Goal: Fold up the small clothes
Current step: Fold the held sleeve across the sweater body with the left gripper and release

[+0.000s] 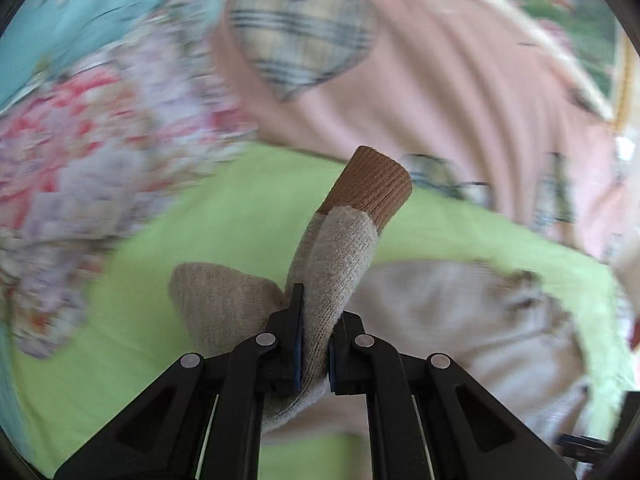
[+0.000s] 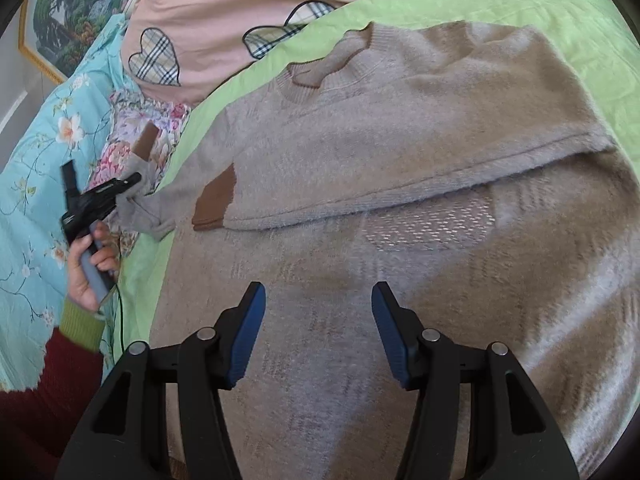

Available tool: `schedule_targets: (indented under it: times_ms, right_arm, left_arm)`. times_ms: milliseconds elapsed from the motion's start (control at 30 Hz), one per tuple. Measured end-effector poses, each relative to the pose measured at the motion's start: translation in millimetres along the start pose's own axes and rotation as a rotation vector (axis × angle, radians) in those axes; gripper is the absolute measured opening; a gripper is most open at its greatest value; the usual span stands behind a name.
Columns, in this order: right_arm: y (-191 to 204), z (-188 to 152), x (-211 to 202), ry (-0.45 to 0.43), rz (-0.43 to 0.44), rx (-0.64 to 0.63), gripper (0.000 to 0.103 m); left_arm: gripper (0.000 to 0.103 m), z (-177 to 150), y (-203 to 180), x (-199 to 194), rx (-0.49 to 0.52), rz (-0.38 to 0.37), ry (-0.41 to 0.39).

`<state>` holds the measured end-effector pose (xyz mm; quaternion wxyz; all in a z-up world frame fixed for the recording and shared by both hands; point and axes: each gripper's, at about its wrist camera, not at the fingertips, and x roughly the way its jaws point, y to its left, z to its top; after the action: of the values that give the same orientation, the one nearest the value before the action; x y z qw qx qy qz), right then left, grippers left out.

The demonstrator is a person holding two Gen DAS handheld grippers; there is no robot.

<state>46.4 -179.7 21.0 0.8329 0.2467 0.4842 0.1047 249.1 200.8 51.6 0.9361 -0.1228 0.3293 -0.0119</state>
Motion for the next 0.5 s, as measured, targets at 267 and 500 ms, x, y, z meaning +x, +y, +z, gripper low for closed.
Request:
schedule_targets:
  times_ms: [267,500]
  right_arm:
    - [-18.7,-2.7,-25.1,-0.049,-0.023,0.032,0.057]
    - [-38.0,-4.8,-41.2,-0.085,-0.038,0.068,0.057]
  left_arm:
    - [0.007,-44.5,-159.6,-6.0,0.170,-0.263,0.049]
    - [0.007,-89.2,-248.3,26.4,0.306,-0.358,0.130]
